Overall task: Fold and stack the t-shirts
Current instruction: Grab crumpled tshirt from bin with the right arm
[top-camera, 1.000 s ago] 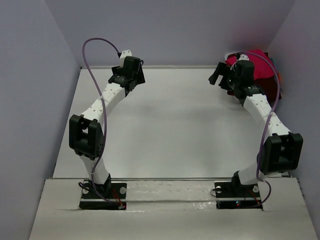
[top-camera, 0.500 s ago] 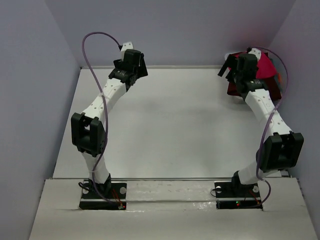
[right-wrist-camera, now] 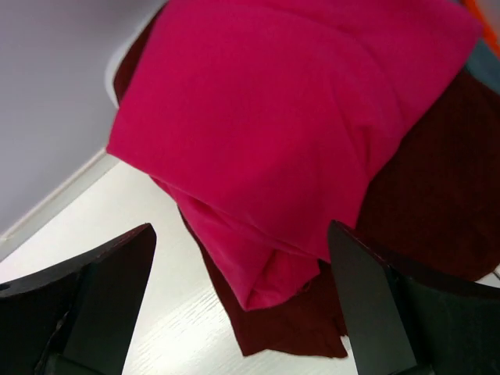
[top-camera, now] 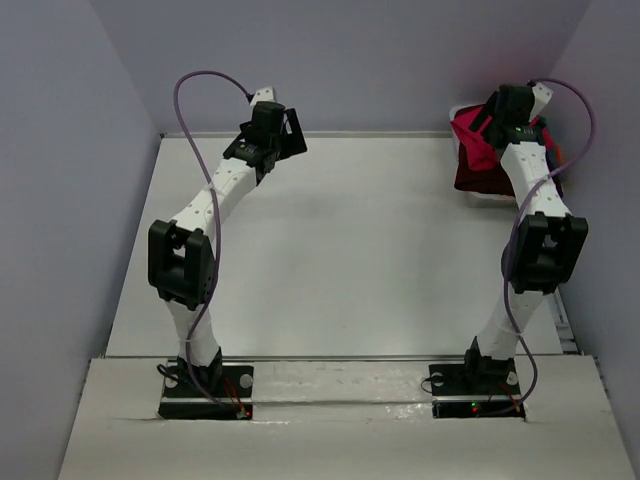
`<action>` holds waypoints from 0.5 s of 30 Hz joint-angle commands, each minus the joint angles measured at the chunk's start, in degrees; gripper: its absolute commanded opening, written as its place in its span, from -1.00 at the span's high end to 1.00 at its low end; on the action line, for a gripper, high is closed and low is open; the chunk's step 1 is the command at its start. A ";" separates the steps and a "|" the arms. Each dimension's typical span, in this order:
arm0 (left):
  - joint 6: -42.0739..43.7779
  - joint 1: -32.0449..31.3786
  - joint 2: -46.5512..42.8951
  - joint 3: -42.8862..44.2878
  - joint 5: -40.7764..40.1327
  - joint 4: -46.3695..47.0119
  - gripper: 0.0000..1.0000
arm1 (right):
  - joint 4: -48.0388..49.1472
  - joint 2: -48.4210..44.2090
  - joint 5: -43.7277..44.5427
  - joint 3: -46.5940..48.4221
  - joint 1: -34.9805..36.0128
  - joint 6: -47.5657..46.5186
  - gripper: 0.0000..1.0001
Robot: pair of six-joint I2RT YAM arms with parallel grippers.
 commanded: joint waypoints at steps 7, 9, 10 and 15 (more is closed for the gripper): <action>-1.41 -0.06 -0.02 0.40 3.55 6.53 -0.82 | -2.63 6.12 -0.33 5.54 -2.43 0.73 -0.80; -1.58 -0.06 0.16 0.31 3.64 6.79 -0.82 | -2.72 5.78 -0.42 5.36 -2.43 0.91 -0.71; -1.59 -0.06 0.16 -0.12 3.73 6.88 -0.82 | -2.20 5.42 -0.33 4.66 -2.43 0.83 -0.65; -1.50 -0.06 0.60 -0.65 4.17 7.23 -0.82 | -1.58 4.45 -0.85 4.13 -2.43 0.91 0.08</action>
